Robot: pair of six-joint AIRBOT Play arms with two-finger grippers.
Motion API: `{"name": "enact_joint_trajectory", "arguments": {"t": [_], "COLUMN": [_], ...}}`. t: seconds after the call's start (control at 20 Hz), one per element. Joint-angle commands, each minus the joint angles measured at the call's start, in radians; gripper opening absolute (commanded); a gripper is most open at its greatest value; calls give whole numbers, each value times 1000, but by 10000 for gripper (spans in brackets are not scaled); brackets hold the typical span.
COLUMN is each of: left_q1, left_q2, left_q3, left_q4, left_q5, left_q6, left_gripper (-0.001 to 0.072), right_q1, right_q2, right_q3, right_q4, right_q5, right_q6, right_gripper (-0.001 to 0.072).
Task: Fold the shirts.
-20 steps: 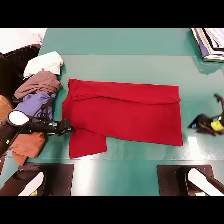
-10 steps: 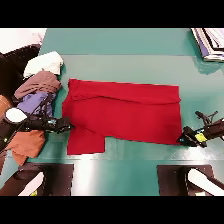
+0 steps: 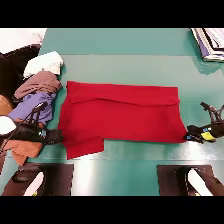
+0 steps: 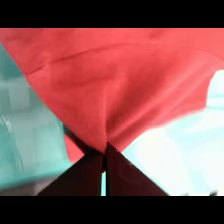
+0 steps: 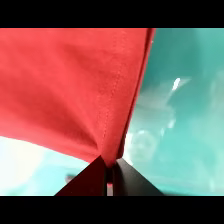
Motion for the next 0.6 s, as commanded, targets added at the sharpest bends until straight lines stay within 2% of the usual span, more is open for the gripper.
{"name": "enact_joint_trajectory", "arguments": {"t": [0.0,0.1,0.2,0.4,0.55], "left_q1": [1,1,1,1,1], "left_q2": [143,132,87,-129,-346], "left_q3": [1,19,64,222,356], "left_q4": [-3,-13,-13,-9,-8], "left_q5": [-208,-185,-92,119,231], "left_q6": [-94,-109,-95,5,53], "left_gripper": [25,25,25,25,27], "right_q1": [2,3,8,104,177], "right_q2": [144,180,162,-24,-233], "right_q3": [7,7,23,190,353], "right_q4": [-93,-84,-60,-62,-61], "right_q5": [134,158,138,22,-69], "right_q6": [9,16,28,28,28], "right_gripper": [14,14,14,13,14]}}
